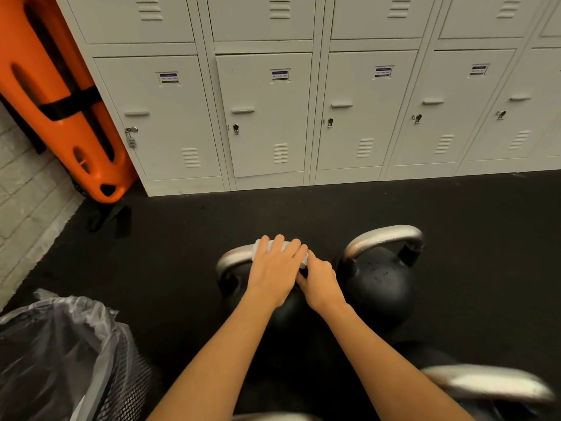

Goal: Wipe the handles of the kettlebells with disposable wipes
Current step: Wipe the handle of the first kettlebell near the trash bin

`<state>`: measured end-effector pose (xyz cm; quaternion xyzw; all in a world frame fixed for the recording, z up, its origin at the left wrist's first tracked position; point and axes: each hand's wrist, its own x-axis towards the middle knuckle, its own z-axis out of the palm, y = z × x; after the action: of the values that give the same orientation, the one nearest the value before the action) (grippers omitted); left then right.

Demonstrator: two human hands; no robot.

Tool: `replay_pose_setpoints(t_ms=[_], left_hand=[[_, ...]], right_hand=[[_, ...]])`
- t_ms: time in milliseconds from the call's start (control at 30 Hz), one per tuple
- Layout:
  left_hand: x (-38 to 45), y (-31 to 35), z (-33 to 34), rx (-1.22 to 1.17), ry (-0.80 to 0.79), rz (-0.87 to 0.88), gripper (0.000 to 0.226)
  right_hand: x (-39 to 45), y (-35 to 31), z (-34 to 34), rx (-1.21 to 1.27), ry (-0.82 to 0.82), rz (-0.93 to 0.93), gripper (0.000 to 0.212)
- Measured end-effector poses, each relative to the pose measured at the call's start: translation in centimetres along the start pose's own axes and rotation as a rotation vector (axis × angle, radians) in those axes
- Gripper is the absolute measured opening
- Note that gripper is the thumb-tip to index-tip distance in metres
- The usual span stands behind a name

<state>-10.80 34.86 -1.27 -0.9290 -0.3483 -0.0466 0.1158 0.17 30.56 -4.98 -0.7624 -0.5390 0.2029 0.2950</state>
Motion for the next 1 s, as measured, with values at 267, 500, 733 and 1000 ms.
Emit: replay_pose_setpoints(t_ms=[267, 500, 733, 1000], left_hand=[[-2.1, -2.8, 1.1, -0.197, 0.092, -0.119, 0.064], [-3.7, -4.8, 1.3, -0.437, 0.102, -0.273, 0.041], [-2.6, -2.9, 1.0, -0.302, 0.148, -0.293, 0.047], [0.0, 0.2, 0.2, -0.050, 0.032, -0.131, 0.051]], right_hand=[[0.0, -0.1, -0.3, -0.003, -0.023, 0.007, 0.026], [0.0, -0.2, -0.4, -0.003, -0.033, 0.034, 0.025], [0.0, -0.4, -0.3, 0.004, -0.017, 0.043, 0.025], [-0.1, -0.5, -0.3, -0.001, -0.010, 0.021, 0.026]])
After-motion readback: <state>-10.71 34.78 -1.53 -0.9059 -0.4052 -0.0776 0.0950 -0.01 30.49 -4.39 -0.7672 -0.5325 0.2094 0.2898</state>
